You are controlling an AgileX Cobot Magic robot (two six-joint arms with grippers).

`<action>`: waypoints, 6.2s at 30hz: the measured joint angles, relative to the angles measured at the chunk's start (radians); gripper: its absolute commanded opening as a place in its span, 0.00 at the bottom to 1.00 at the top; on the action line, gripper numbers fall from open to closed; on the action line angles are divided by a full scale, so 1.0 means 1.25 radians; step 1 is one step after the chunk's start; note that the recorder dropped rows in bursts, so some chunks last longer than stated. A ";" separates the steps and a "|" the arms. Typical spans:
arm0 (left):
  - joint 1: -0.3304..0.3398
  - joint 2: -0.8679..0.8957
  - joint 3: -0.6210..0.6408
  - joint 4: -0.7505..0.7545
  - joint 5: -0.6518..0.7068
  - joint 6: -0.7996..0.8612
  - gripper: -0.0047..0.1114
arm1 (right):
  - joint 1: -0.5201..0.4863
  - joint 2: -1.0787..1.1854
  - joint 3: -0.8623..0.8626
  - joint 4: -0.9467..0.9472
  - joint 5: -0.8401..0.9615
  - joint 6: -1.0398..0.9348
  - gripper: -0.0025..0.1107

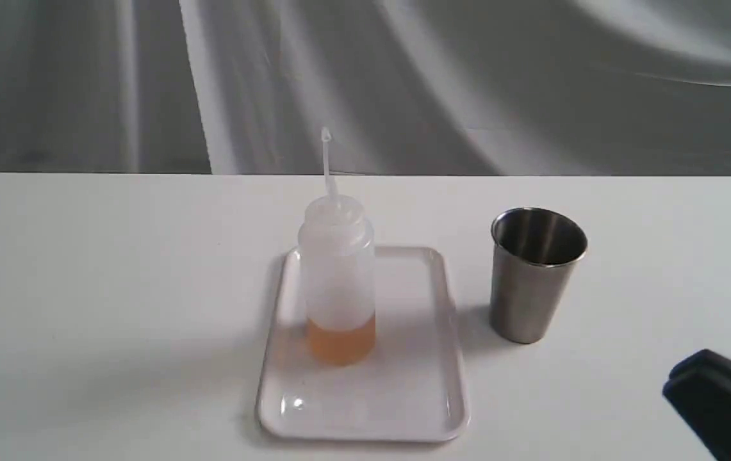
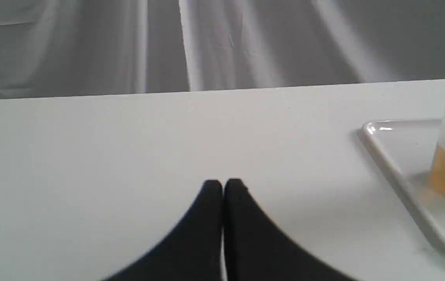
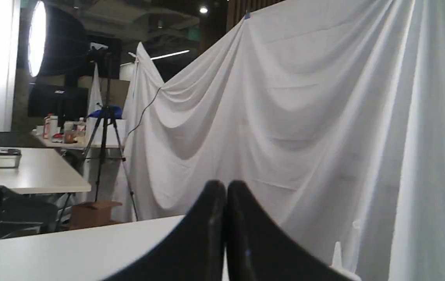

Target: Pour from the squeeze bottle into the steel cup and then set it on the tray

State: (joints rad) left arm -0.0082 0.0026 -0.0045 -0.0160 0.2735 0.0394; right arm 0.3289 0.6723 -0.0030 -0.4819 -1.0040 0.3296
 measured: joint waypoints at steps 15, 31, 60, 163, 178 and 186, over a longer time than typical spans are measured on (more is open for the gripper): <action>0.000 0.000 0.000 0.000 0.000 0.000 0.04 | -0.210 -0.186 0.000 0.059 0.221 0.134 0.02; 0.000 0.000 0.000 0.000 0.000 0.000 0.04 | -0.218 -0.330 0.000 0.062 0.708 0.103 0.02; 0.000 0.000 0.000 0.000 0.000 0.000 0.04 | -0.251 -0.534 0.000 0.191 0.989 -0.084 0.02; 0.000 0.000 0.000 0.000 0.000 0.000 0.04 | -0.446 -0.534 0.000 0.304 1.061 -0.246 0.02; 0.000 0.000 0.000 0.000 0.000 0.000 0.04 | -0.446 -0.534 0.000 0.302 1.061 -0.246 0.02; 0.000 0.000 0.000 0.000 0.000 0.000 0.04 | -0.446 -0.534 0.000 0.302 1.061 -0.246 0.02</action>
State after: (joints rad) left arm -0.0082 0.0026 -0.0045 -0.0160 0.2735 0.0394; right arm -0.2289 0.0054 -0.0030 -0.1039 0.3228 0.0222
